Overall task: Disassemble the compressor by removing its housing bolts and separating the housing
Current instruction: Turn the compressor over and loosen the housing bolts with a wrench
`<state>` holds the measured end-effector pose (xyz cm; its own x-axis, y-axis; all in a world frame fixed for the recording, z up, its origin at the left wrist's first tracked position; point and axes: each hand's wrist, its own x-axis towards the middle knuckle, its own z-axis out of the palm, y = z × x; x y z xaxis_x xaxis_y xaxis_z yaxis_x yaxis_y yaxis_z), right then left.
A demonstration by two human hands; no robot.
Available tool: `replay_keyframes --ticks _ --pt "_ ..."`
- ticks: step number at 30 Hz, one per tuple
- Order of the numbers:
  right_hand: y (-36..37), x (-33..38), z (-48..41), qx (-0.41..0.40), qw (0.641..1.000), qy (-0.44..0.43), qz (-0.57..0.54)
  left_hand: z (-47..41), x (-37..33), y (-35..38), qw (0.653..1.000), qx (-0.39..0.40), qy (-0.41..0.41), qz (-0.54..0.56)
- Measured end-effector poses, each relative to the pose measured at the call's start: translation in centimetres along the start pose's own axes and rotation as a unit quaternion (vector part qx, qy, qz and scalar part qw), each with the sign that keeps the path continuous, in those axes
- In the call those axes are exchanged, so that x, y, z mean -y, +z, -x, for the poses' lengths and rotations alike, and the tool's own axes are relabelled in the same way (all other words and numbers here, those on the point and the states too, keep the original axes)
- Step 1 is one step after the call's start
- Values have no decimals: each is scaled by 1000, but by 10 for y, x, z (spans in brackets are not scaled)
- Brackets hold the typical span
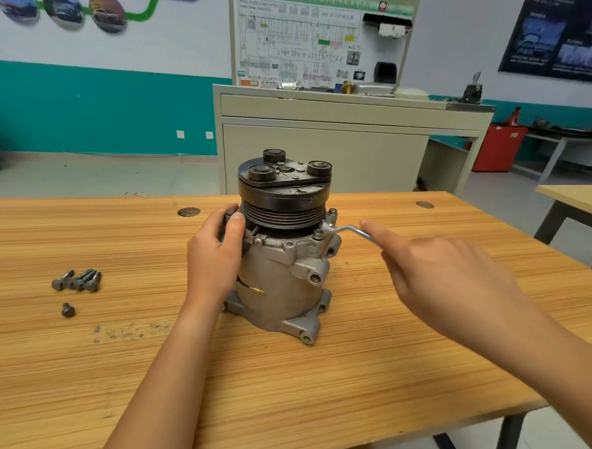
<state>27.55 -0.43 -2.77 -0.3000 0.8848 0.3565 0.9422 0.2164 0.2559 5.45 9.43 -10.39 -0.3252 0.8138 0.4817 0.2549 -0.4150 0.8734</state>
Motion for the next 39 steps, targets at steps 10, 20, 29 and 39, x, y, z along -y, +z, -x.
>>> replay_keyframes --ticks 10,20,29,39 --pt "-31 33 -10 102 989 24 102 0 0 -1 1000 4 -1 -9" --pt "-26 60 -11 171 981 -7 91 -1 1 1 1000 -10 -1 -5" --pt "-36 24 -13 145 953 -135 229 -1 3 4 1000 -21 10 5" --pt "-18 43 -9 122 965 -166 164 -6 7 7 999 -39 29 -10"
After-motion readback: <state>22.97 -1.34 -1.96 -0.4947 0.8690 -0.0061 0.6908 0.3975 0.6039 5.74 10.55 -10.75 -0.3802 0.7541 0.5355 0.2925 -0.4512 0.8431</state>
